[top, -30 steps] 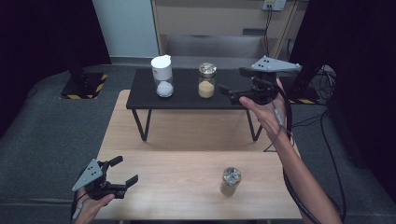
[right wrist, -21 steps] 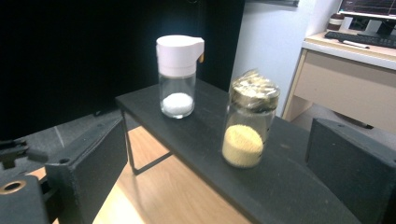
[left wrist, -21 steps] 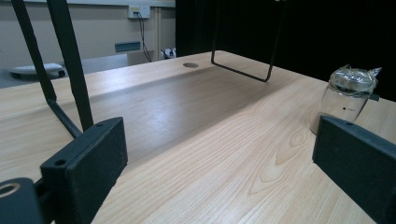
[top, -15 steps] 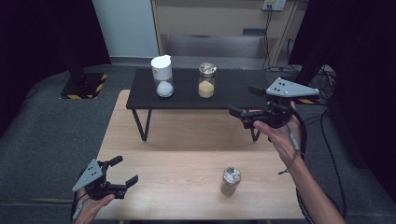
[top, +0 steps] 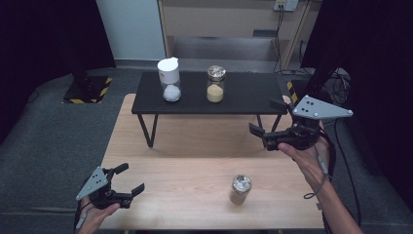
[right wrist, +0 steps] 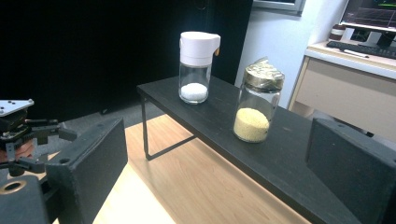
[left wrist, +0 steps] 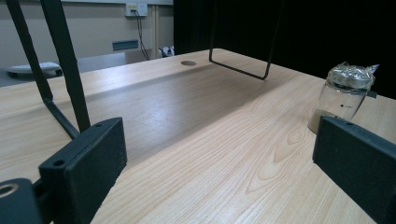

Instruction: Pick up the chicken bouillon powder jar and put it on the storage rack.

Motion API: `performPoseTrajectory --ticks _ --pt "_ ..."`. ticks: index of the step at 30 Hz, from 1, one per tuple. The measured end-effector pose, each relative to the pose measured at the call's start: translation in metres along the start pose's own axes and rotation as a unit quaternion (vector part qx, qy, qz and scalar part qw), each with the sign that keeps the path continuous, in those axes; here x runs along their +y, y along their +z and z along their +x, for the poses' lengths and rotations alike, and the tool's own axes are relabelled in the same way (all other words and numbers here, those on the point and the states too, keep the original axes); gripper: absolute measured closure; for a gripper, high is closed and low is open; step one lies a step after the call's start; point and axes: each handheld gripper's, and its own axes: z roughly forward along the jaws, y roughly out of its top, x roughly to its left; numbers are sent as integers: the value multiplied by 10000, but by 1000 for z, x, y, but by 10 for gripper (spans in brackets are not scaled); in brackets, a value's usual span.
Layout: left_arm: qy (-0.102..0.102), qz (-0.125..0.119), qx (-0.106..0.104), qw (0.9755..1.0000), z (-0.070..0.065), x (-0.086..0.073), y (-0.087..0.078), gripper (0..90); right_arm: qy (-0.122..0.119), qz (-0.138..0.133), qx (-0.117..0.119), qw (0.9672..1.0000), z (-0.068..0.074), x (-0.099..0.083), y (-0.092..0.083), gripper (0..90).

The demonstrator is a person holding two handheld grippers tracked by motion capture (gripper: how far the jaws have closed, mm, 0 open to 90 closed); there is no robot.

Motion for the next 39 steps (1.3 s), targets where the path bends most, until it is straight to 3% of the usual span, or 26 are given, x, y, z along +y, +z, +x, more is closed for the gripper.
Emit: performPoseTrajectory --ticks 12,29,39 --pt "10 5 0 10000 0 0 0 19 -10 -23 -80 10000 9 -22 -30 65" --pt "20 -6 -5 10000 0 0 0 20 333 -111 -201 9992 20 -70 -67 66" --pt "44 -6 -6 10000 -1 0 0 21 503 68 -315 9982 27 -98 -77 65"
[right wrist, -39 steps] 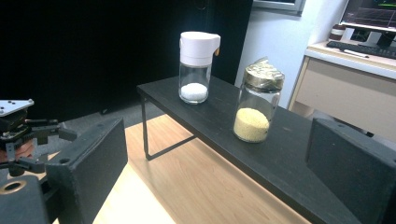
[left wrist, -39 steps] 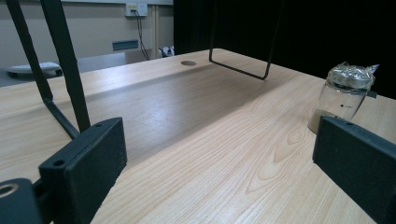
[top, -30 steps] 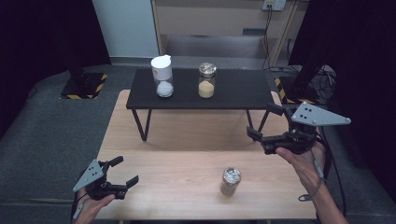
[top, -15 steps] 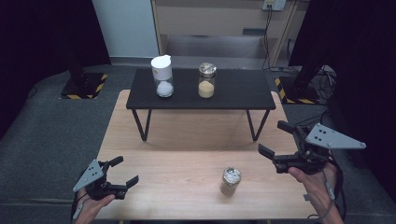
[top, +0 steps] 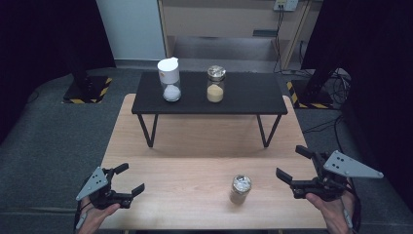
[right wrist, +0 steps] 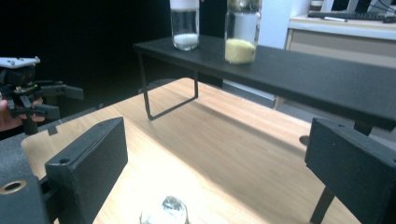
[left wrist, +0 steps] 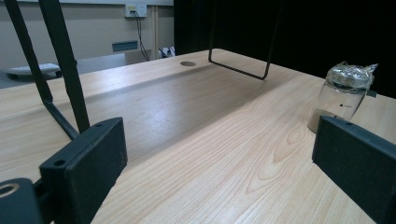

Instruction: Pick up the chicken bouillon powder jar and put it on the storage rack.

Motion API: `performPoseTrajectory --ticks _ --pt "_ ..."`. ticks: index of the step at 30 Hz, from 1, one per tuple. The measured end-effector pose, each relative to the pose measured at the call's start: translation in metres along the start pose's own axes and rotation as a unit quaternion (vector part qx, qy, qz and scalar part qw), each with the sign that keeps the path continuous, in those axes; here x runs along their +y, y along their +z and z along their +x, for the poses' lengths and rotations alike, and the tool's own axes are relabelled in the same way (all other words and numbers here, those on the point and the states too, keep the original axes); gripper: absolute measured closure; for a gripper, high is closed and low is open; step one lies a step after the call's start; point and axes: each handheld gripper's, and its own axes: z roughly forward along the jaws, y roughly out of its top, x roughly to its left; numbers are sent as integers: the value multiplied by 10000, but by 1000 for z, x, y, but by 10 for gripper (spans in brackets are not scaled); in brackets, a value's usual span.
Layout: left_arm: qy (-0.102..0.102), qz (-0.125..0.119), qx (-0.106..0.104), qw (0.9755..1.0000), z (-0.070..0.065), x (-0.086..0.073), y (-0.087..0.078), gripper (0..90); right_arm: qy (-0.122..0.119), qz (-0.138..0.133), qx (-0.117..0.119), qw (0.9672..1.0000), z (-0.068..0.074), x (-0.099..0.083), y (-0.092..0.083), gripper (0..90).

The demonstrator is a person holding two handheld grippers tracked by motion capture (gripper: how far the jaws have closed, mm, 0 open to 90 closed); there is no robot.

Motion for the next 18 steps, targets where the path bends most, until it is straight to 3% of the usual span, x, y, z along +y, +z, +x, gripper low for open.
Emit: performPoseTrajectory --ticks 8,18 --pt "13 -2 8 10000 0 0 0 21 103 77 4 9999 1 -27 2 65" --pt "28 16 10 10000 -1 1 0 22 282 274 60 9992 2 -49 4 65"
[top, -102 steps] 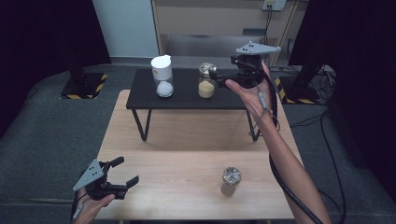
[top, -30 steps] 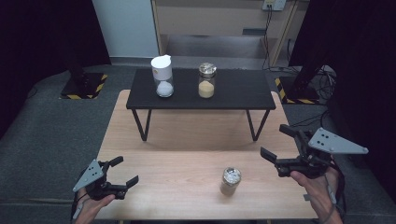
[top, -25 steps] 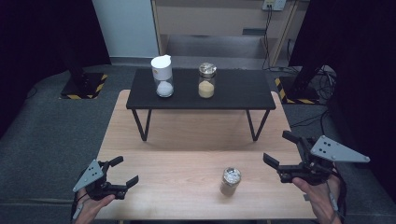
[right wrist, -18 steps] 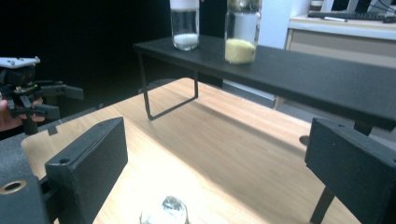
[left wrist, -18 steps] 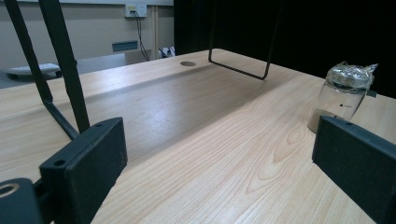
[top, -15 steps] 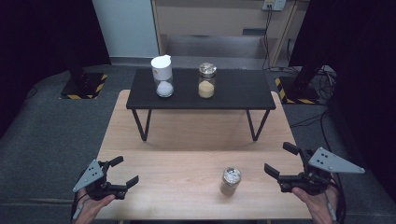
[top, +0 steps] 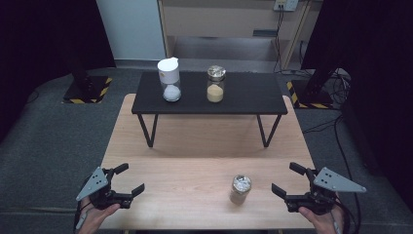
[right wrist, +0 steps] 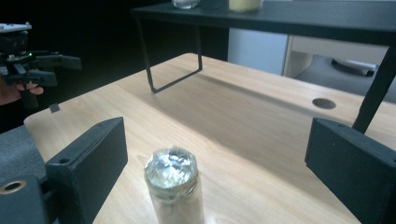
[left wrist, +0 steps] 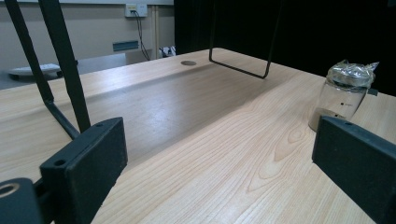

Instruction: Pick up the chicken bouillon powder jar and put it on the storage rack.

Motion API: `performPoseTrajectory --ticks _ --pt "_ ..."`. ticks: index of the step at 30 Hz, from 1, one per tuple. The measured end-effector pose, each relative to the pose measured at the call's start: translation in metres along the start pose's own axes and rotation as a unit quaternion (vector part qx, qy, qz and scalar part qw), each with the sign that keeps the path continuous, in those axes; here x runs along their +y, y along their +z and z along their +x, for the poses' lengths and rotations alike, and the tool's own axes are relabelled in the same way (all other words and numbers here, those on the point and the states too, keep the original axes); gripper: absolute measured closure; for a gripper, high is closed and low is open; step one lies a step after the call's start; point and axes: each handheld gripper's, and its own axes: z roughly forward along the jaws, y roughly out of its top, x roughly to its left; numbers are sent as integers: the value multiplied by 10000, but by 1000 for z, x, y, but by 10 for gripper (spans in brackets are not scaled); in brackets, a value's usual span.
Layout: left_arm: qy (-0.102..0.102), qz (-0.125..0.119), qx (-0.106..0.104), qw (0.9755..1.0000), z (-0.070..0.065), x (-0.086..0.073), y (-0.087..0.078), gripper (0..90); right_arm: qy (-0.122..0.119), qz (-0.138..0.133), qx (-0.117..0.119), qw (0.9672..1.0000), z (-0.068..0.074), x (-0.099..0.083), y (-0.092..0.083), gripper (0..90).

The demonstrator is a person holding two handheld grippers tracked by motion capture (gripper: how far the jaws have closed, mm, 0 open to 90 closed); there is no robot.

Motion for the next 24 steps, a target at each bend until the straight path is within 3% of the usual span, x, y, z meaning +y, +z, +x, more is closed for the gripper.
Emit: performPoseTrajectory --ticks 15,24 --pt "94 9 -38 9999 -1 1 0 23 168 320 -44 9993 0 -27 7 67" --pt "128 -6 -40 9999 -1 1 0 24 131 434 -139 9989 0 -36 11 71"
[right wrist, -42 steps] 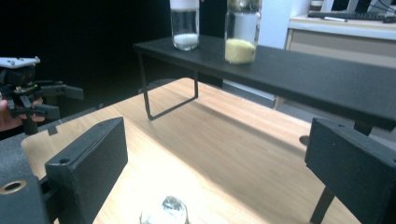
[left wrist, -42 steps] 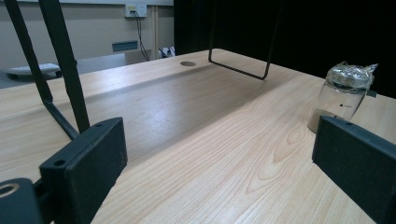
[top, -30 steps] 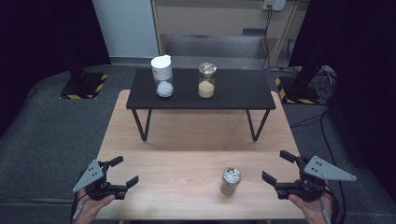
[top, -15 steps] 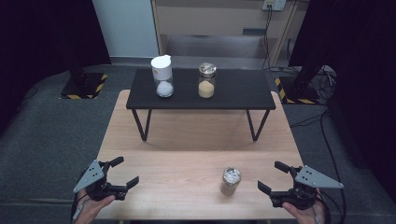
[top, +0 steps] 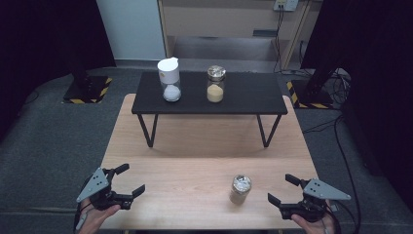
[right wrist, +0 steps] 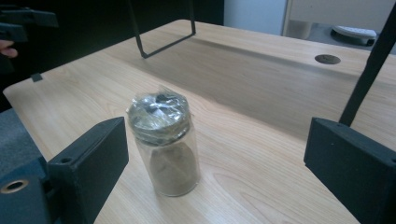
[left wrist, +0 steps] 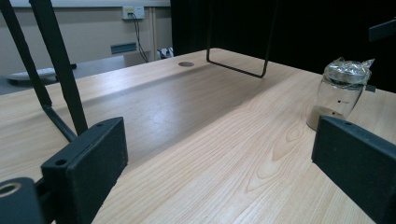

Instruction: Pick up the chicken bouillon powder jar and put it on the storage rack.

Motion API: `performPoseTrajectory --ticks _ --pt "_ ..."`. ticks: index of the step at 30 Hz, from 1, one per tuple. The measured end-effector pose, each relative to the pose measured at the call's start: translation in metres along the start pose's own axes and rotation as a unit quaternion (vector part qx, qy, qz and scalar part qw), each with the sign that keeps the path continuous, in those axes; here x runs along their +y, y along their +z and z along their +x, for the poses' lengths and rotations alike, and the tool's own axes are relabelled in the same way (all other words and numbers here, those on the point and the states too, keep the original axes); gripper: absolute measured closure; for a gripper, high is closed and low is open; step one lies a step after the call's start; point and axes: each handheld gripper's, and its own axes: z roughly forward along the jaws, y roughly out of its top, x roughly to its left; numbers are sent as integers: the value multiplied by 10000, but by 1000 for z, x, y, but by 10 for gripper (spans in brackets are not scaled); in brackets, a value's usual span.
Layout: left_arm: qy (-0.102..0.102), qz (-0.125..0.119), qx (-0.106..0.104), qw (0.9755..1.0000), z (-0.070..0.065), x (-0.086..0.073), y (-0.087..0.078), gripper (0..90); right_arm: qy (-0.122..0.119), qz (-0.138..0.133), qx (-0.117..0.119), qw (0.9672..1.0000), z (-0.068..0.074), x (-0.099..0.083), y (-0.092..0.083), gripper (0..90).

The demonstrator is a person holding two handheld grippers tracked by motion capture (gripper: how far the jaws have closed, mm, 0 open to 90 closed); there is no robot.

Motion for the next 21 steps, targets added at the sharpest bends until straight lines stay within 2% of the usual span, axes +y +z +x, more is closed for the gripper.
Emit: performPoseTrajectory --ticks 13,21 --pt "137 7 -29 9999 -2 1 1 27 -26 54 29 10000 -3 -4 3 79" --pt "130 -13 -38 9999 -2 0 1 27 -29 35 49 10000 -4 -5 3 79"
